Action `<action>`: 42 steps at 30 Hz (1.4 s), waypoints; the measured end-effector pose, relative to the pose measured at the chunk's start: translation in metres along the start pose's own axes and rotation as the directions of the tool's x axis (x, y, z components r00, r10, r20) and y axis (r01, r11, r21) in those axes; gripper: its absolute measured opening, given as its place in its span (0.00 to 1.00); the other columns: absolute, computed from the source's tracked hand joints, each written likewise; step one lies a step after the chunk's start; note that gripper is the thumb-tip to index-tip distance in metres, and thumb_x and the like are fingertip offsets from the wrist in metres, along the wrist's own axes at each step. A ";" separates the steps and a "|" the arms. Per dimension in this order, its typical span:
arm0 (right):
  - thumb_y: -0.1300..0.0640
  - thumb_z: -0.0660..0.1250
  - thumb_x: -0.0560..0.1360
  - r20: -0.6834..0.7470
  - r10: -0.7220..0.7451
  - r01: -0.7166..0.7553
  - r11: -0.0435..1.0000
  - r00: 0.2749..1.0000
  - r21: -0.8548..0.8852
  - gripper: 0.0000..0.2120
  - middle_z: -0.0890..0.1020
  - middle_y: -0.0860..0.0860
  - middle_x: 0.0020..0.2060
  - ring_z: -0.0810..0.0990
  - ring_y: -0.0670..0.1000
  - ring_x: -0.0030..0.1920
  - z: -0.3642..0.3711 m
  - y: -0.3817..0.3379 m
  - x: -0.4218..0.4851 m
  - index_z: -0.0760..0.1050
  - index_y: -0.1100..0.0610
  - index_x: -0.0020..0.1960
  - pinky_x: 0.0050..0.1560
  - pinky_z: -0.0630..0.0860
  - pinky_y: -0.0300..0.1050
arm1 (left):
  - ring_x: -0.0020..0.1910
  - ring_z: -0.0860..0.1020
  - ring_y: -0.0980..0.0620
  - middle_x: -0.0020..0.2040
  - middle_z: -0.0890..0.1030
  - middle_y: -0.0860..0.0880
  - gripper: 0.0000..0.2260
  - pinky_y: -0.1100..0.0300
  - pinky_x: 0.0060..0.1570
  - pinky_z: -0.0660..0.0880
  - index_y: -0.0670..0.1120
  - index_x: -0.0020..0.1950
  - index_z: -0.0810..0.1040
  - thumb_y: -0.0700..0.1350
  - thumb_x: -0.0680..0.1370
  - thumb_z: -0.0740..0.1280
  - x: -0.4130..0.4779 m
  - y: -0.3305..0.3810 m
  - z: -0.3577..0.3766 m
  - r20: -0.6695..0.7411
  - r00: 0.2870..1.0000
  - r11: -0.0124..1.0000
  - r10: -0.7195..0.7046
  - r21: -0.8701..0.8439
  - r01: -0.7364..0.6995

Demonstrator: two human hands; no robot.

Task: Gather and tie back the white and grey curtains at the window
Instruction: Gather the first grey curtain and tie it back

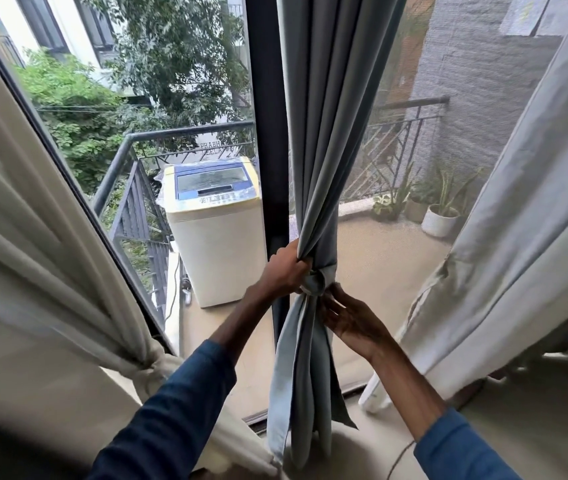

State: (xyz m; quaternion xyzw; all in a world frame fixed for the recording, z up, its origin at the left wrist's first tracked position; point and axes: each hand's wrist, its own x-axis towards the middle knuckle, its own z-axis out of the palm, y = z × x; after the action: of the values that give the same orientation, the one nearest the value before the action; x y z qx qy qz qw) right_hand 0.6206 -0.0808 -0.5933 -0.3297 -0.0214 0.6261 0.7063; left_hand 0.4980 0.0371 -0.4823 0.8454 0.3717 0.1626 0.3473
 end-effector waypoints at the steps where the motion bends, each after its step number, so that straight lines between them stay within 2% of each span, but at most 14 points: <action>1: 0.58 0.69 0.77 0.009 -0.005 0.005 1.000 1.000 0.000 0.08 0.82 0.55 0.48 0.82 0.52 0.46 0.001 0.000 0.000 0.80 0.60 0.54 0.54 0.79 0.44 | 0.48 0.77 0.34 0.48 0.79 0.40 0.12 0.44 0.49 0.77 0.46 0.47 0.68 0.50 0.68 0.55 0.000 0.000 -0.001 -0.004 1.000 1.000 -0.005 -0.001 0.005; 6: 0.64 0.84 0.58 0.066 -0.041 0.038 0.998 0.997 0.043 0.25 0.83 0.57 0.45 0.80 0.51 0.39 0.012 0.011 0.005 0.80 0.62 0.52 0.33 0.78 0.40 | 0.48 0.77 0.35 0.49 0.79 0.39 0.13 0.44 0.49 0.77 0.46 0.48 0.68 0.51 0.68 0.55 -0.005 0.002 0.003 0.023 1.000 1.000 -0.010 0.002 0.010; 9: 0.63 0.73 0.68 0.005 -0.085 0.084 0.993 0.996 0.081 0.12 0.84 0.56 0.41 0.81 0.49 0.35 0.014 0.020 0.009 0.78 0.60 0.52 0.31 0.75 0.38 | 0.46 0.78 0.36 0.46 0.78 0.40 0.08 0.46 0.45 0.78 0.49 0.43 0.67 0.50 0.68 0.56 -0.005 0.003 0.004 0.040 0.999 1.000 -0.007 -0.007 0.007; 12: 0.63 0.80 0.62 0.042 -0.129 0.124 0.987 0.991 0.105 0.19 0.85 0.55 0.43 0.82 0.49 0.39 0.006 0.023 0.010 0.80 0.59 0.51 0.35 0.77 0.38 | 0.40 0.81 0.36 0.41 0.75 0.43 0.04 0.44 0.36 0.82 0.50 0.39 0.65 0.50 0.68 0.56 -0.005 0.001 0.003 0.063 0.997 0.999 -0.035 -0.037 0.038; 17: 0.66 0.67 0.76 -0.025 -0.158 0.156 0.985 0.987 -0.080 0.09 0.82 0.52 0.39 0.82 0.47 0.36 -0.006 0.014 0.008 0.74 0.53 0.44 0.33 0.75 0.36 | 0.49 0.77 0.34 0.49 0.78 0.40 0.05 0.48 0.46 0.73 0.48 0.47 0.66 0.47 0.77 0.60 -0.007 -0.003 0.005 0.018 1.000 0.991 0.002 0.135 -0.004; 21: 0.69 0.59 0.80 -0.121 -0.186 0.158 0.965 0.975 -0.207 0.13 0.82 0.58 0.40 0.80 0.54 0.39 -0.029 0.007 0.013 0.70 0.53 0.43 0.40 0.73 0.44 | 0.55 0.76 0.35 0.58 0.78 0.39 0.14 0.49 0.50 0.70 0.45 0.61 0.70 0.51 0.79 0.60 -0.008 0.001 0.006 -0.001 1.000 0.957 0.004 0.292 -0.004; 27: 0.68 0.58 0.80 -0.262 -0.142 0.096 0.979 0.955 -0.178 0.14 0.81 0.55 0.34 0.76 0.52 0.33 -0.040 0.017 0.011 0.66 0.52 0.41 0.34 0.69 0.41 | 0.44 0.78 0.42 0.44 0.77 0.46 0.26 0.53 0.41 0.71 0.45 0.52 0.74 0.68 0.74 0.60 -0.016 0.004 0.012 -0.001 0.997 0.893 0.072 0.445 -0.064; 29: 0.67 0.60 0.80 -0.303 -0.143 0.095 0.981 0.942 -0.167 0.13 0.80 0.55 0.32 0.74 0.53 0.33 -0.038 0.019 0.009 0.67 0.53 0.41 0.34 0.71 0.41 | 0.42 0.79 0.44 0.43 0.79 0.48 0.31 0.51 0.42 0.77 0.47 0.51 0.76 0.72 0.69 0.57 -0.018 0.000 0.014 0.033 0.998 0.924 0.054 0.378 -0.062; 31: 0.65 0.60 0.81 -0.326 -0.151 0.110 0.984 0.933 -0.140 0.09 0.82 0.56 0.32 0.76 0.54 0.34 -0.039 0.020 0.009 0.71 0.54 0.44 0.36 0.73 0.43 | 0.39 0.83 0.45 0.42 0.83 0.48 0.29 0.48 0.41 0.82 0.48 0.49 0.78 0.72 0.67 0.60 -0.017 -0.007 0.015 0.127 0.989 0.984 0.077 0.150 -0.096; 33: 0.63 0.61 0.81 -0.337 -0.167 0.136 0.984 0.926 -0.115 0.07 0.85 0.56 0.33 0.81 0.53 0.32 -0.041 0.022 0.008 0.73 0.55 0.46 0.35 0.77 0.43 | 0.38 0.85 0.49 0.42 0.85 0.47 0.21 0.50 0.41 0.84 0.48 0.49 0.79 0.64 0.69 0.70 -0.022 -0.006 0.014 0.233 0.967 0.986 0.103 -0.151 -0.068; 35: 0.61 0.62 0.81 -0.342 -0.190 0.163 0.981 0.920 -0.107 0.05 0.86 0.54 0.34 0.84 0.51 0.32 -0.040 0.020 0.006 0.75 0.56 0.48 0.34 0.80 0.41 | 0.45 0.84 0.53 0.46 0.84 0.52 0.13 0.54 0.47 0.82 0.52 0.51 0.79 0.54 0.71 0.77 -0.032 -0.004 0.017 0.278 0.947 0.960 0.158 -0.269 -0.081; 37: 0.61 0.61 0.82 -0.346 -0.223 0.184 0.972 0.911 -0.143 0.05 0.86 0.52 0.35 0.83 0.51 0.36 -0.033 0.016 0.003 0.76 0.56 0.51 0.35 0.80 0.41 | 0.51 0.81 0.53 0.48 0.82 0.56 0.14 0.58 0.51 0.78 0.55 0.53 0.75 0.52 0.72 0.77 -0.044 -0.001 0.025 0.183 0.971 0.980 0.156 -0.149 -0.130; 39: 0.62 0.63 0.81 -0.339 -0.249 0.202 0.965 0.907 -0.169 0.05 0.86 0.51 0.36 0.82 0.50 0.39 -0.028 0.012 0.000 0.76 0.56 0.54 0.36 0.80 0.41 | 0.54 0.81 0.45 0.51 0.83 0.50 0.14 0.54 0.50 0.77 0.52 0.53 0.77 0.57 0.73 0.72 -0.049 0.003 0.035 0.036 0.993 0.990 0.114 0.073 -0.117; 42: 0.65 0.66 0.79 -0.278 -0.289 0.236 0.949 0.916 -0.210 0.10 0.87 0.53 0.42 0.85 0.50 0.40 -0.028 -0.001 -0.009 0.74 0.56 0.59 0.40 0.81 0.41 | 0.56 0.80 0.37 0.56 0.82 0.43 0.17 0.50 0.51 0.76 0.50 0.58 0.79 0.59 0.79 0.60 -0.052 0.019 0.046 0.005 0.999 0.879 0.035 0.476 -0.033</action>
State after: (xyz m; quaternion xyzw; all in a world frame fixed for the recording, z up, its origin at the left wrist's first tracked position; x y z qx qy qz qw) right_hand 0.6323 -0.1013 -0.6111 -0.4762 -0.0103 0.4626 0.7478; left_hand 0.4975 -0.0317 -0.5027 0.9108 0.3862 0.0739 0.1256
